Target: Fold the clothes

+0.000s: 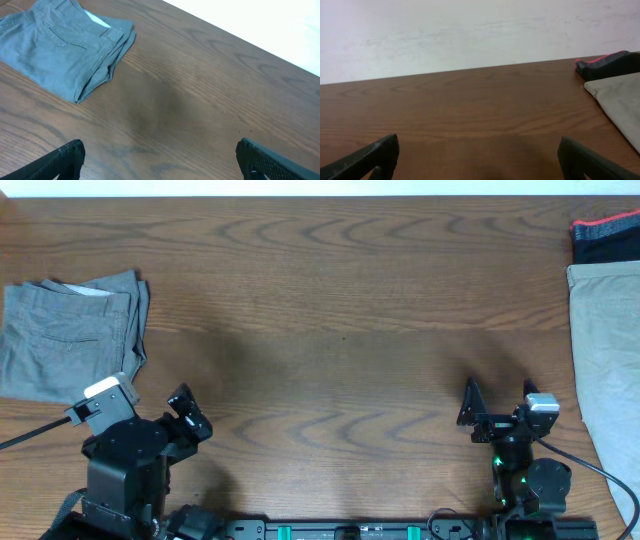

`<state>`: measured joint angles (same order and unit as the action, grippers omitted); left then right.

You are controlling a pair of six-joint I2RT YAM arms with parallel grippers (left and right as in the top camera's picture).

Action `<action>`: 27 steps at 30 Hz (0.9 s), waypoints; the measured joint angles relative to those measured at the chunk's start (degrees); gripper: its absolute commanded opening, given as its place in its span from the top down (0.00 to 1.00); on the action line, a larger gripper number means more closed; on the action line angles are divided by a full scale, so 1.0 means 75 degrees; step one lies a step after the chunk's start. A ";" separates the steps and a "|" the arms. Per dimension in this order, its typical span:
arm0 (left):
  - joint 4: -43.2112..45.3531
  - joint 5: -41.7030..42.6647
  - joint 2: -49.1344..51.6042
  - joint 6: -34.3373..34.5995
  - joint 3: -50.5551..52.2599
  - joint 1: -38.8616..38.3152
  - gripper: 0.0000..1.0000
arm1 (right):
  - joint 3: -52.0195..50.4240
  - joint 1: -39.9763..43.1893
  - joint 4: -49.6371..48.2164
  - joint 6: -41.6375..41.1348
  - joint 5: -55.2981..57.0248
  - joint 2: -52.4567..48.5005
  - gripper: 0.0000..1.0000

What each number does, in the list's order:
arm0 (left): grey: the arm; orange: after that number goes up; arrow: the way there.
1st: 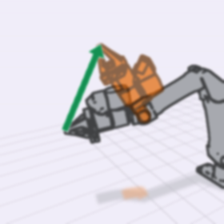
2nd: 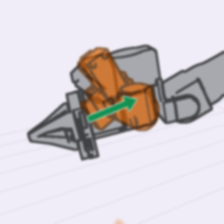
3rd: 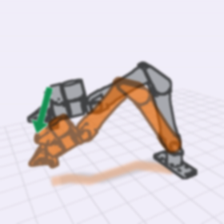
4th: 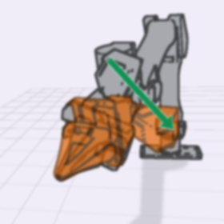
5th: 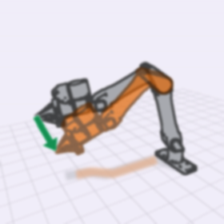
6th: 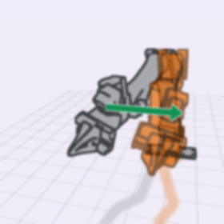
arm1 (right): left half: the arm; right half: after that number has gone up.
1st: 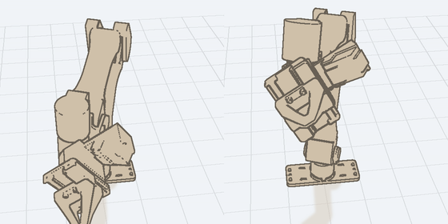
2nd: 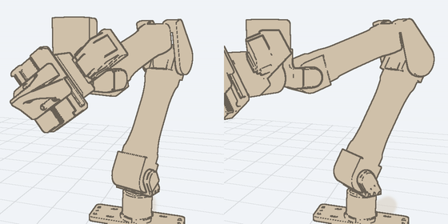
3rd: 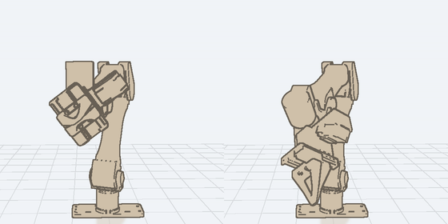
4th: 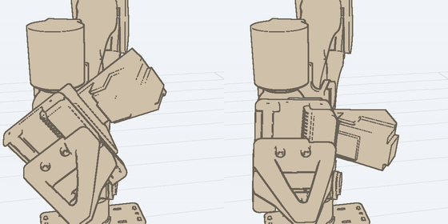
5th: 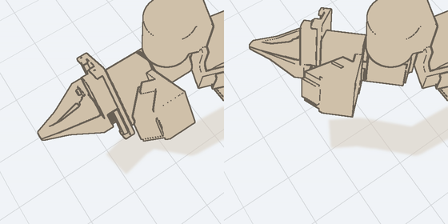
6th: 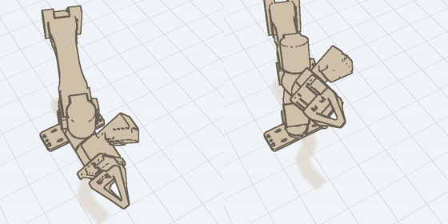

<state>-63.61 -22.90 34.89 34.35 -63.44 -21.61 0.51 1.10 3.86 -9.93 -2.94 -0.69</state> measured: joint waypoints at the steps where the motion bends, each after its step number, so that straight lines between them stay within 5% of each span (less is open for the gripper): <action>1: 0.0000 0.0000 0.0000 0.0000 0.0000 0.0000 0.02 | 0.0000 0.0000 0.0000 0.0000 0.0000 0.0000 0.01; 20: 0.0087 0.0239 -0.0003 0.0026 0.0041 0.0023 0.02 | 0.0000 0.0000 0.0000 0.0015 0.0000 0.0000 0.01; 27: 0.2672 0.0761 -0.0204 -0.0402 0.1880 0.0382 0.02 | -0.0003 0.0000 0.0003 0.0015 0.0003 0.0000 0.01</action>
<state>-43.57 -17.19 33.36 31.33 -49.34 -18.74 0.49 1.10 3.88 -9.82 -2.92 -0.69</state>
